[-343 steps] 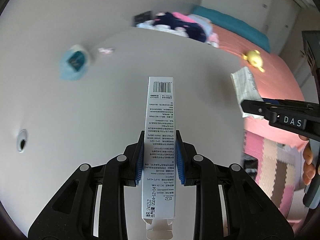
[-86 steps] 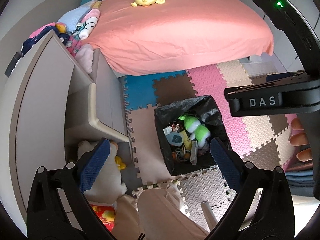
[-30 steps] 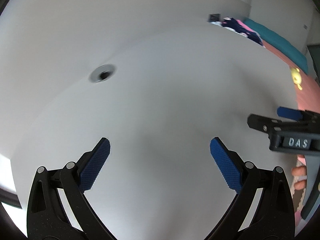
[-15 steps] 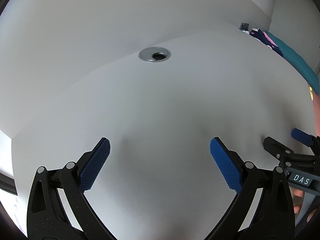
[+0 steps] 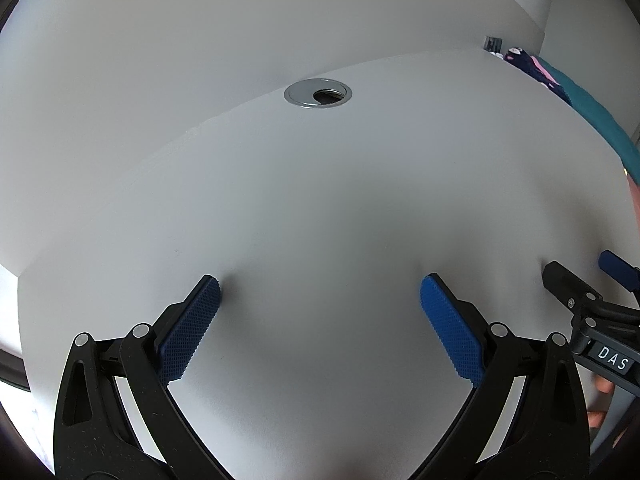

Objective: Collect trash

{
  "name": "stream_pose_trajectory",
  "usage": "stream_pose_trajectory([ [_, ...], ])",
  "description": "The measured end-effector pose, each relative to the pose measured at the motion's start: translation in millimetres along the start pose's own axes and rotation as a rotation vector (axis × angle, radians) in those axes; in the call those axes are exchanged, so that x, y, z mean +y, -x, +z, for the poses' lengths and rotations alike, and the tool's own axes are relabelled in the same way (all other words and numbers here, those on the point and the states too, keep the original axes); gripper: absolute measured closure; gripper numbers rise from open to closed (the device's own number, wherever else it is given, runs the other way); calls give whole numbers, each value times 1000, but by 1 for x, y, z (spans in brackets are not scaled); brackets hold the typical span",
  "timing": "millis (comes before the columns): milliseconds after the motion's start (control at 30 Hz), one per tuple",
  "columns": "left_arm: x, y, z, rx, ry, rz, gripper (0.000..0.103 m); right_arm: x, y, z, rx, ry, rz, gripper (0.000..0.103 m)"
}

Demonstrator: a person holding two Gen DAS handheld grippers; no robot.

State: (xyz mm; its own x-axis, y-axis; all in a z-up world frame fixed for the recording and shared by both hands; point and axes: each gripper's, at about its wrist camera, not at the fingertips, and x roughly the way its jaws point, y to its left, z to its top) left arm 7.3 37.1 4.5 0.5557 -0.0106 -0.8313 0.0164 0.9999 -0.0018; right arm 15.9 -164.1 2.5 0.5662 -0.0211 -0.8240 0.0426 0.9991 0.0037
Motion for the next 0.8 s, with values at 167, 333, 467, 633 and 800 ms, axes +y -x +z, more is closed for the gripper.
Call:
stream_pose_trajectory([
  [167, 2, -3, 2, 0, -3, -3, 6, 0, 0, -1, 0, 2, -1, 2],
  [333, 2, -2, 3, -1, -4, -3, 6, 0, 1, -1, 0, 1, 0, 2],
  [467, 2, -3, 3, -1, -3, -4, 6, 0, 1, -1, 0, 1, 0, 2],
  [633, 2, -2, 2, -1, -2, -3, 6, 0, 1, -1, 0, 1, -1, 2],
  [800, 2, -2, 2, -1, -2, -3, 6, 0, 1, -1, 0, 2, -1, 2],
])
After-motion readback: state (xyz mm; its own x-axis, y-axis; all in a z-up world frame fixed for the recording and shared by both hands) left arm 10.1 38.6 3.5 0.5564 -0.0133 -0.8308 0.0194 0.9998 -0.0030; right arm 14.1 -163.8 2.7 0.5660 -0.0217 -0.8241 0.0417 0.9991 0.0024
